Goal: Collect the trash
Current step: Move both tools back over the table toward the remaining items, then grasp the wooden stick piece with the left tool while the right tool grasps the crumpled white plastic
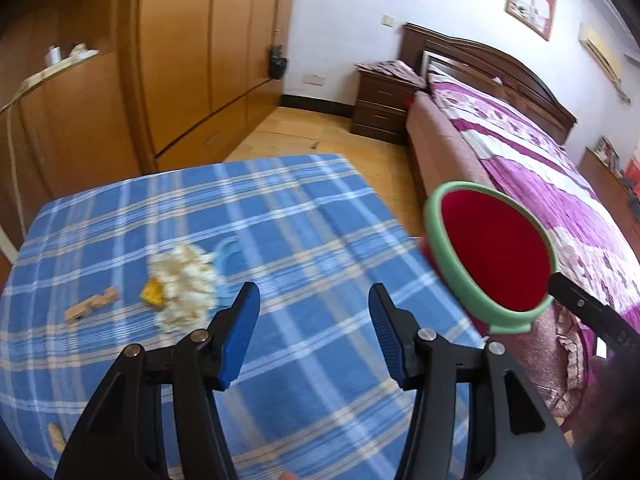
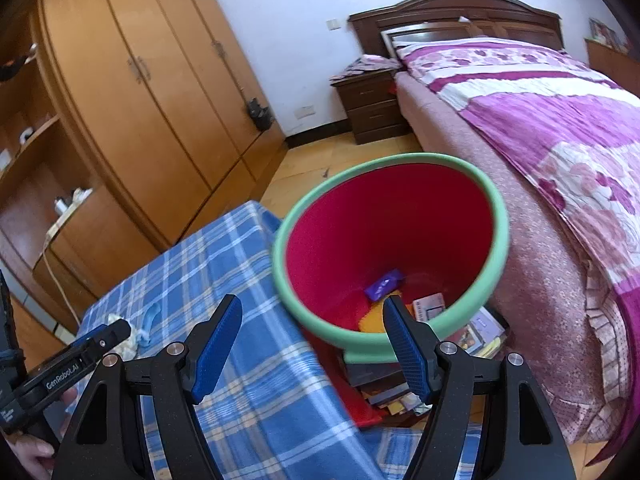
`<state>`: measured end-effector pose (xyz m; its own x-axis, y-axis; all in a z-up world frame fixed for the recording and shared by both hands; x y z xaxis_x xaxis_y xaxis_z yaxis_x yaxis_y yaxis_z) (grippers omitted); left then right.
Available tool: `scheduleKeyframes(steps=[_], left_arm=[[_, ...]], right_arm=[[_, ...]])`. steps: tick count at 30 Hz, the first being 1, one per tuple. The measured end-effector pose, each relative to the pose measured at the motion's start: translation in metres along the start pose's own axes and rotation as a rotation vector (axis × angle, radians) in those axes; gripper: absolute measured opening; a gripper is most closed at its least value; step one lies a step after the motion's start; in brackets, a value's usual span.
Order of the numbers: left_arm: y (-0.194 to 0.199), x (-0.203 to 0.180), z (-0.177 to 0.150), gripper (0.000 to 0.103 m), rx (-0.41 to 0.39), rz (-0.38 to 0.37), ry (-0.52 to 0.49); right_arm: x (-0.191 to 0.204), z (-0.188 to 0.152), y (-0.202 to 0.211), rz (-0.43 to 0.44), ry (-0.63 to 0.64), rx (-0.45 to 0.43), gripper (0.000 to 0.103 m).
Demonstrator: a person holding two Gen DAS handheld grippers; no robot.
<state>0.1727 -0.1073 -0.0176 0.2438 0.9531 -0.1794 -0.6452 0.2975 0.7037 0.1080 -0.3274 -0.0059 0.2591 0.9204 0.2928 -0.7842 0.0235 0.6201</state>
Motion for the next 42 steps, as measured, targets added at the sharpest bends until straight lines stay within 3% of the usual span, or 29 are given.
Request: scheduleKeyframes(steps=[12, 24, 37, 42], left_arm=[[0.004, 0.1, -0.002, 0.057, -0.004, 0.179, 0.085], [-0.003, 0.17, -0.016, 0.057, 0.042, 0.269, 0.154], [-0.029, 0.206, -0.01, 0.057, 0.086, 0.344, 0.066], [-0.041, 0.208, -0.014, 0.057, 0.128, 0.315, 0.048]], right_arm=[[0.053, -0.006, -0.022, 0.063, 0.075, 0.069, 0.074], [0.115, -0.011, -0.051, 0.136, 0.16, 0.134, 0.074], [0.165, -0.025, -0.08, 0.177, 0.233, 0.213, 0.074], [0.177, -0.031, -0.088, 0.181, 0.253, 0.238, 0.074]])
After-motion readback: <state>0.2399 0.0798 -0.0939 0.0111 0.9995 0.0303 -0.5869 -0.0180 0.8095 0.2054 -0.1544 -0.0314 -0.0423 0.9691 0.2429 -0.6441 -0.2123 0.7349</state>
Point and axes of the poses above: each gripper's, at about its wrist camera, not at the fingertips, and y roughly against the way its jaws point, x to its left, z to its top, the point moved 5 cm from there along -y, roughly the way its jaws point, and after that the axes turned 4 degrees about y, right-handed, at the moved point
